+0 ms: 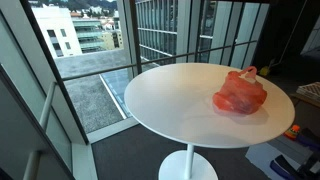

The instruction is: Take the white and orange bottle out of the plastic bag and put it on the table

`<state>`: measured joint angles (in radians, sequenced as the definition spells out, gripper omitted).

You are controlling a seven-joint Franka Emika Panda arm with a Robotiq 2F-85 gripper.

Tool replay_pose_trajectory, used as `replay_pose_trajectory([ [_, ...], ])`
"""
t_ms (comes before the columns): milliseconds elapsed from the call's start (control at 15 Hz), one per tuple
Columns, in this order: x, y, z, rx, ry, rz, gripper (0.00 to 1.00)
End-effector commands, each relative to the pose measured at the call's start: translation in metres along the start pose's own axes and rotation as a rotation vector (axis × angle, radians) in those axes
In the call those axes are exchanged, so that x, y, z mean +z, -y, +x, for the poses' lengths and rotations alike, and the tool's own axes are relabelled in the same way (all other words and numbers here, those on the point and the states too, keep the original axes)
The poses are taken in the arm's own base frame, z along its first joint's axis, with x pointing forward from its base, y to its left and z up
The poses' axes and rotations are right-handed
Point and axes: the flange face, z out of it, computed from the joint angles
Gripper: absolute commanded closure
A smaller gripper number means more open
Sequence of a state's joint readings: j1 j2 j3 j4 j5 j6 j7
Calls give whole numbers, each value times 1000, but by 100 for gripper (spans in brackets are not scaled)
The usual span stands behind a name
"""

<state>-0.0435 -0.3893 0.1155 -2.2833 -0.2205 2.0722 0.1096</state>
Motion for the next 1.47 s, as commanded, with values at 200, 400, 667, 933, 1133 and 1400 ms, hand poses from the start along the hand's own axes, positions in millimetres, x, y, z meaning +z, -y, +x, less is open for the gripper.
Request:
replay_pose_trajectory([
  [200, -1, 0, 0, 0, 0, 0, 0],
  [400, 1, 0, 2, 2, 3, 2, 0],
  [667, 9, 0, 10, 15, 21, 38, 0],
  [933, 29, -1, 14, 39, 62, 97, 0],
  [1133, 50, -3, 13, 72, 96, 148, 0],
  [1400, 80, -8, 11, 101, 96, 166, 0],
])
